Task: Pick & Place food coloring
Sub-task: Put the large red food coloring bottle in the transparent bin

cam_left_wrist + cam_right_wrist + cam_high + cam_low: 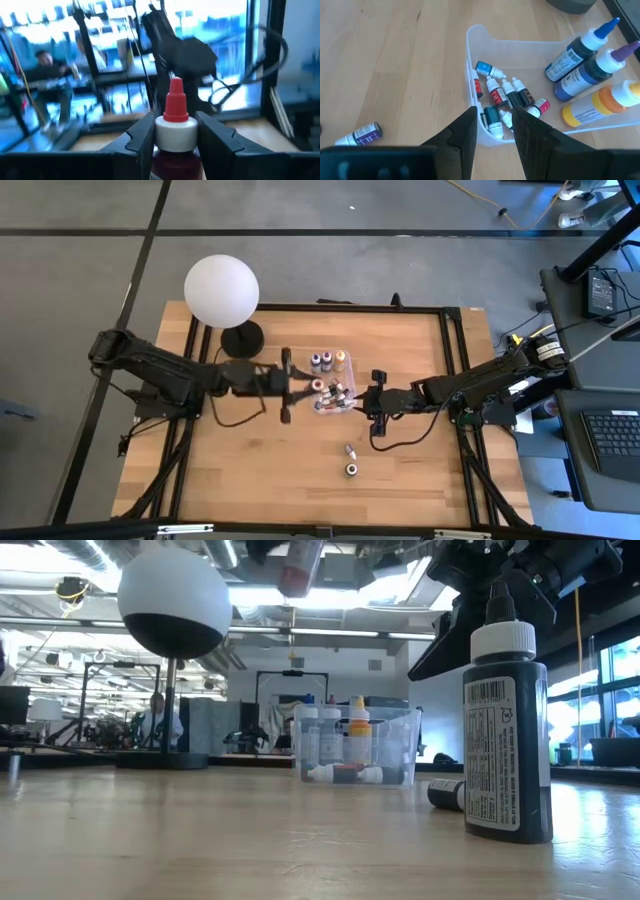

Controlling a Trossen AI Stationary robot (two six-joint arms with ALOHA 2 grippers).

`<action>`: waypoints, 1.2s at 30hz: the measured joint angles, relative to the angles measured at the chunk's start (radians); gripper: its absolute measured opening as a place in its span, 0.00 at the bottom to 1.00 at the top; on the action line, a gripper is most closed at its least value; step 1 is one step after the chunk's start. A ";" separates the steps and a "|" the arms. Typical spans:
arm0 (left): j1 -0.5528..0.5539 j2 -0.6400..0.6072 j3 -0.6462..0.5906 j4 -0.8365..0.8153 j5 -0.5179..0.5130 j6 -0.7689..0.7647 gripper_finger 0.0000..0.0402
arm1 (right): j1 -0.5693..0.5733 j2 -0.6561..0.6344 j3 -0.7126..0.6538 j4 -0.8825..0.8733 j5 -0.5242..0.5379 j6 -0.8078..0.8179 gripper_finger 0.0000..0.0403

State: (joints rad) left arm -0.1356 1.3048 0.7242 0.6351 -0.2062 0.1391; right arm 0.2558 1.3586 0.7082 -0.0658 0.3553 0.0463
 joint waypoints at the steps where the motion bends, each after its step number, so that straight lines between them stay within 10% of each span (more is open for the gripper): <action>1: 0.029 0.005 -0.046 0.097 0.028 -0.007 0.30 | 0.000 0.000 0.000 0.000 0.000 0.000 0.31; 20: 0.321 0.503 -0.208 0.912 0.293 -0.220 0.30 | -0.004 0.000 0.000 0.001 0.017 -0.003 0.31; 36: 0.353 0.676 -0.195 0.933 0.193 -0.208 0.30 | -0.004 0.000 0.000 -0.005 0.018 -0.005 0.31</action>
State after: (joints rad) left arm 0.2178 1.9806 0.5289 1.5684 -0.0129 -0.0687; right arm 0.2516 1.3586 0.7082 -0.0707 0.3733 0.0418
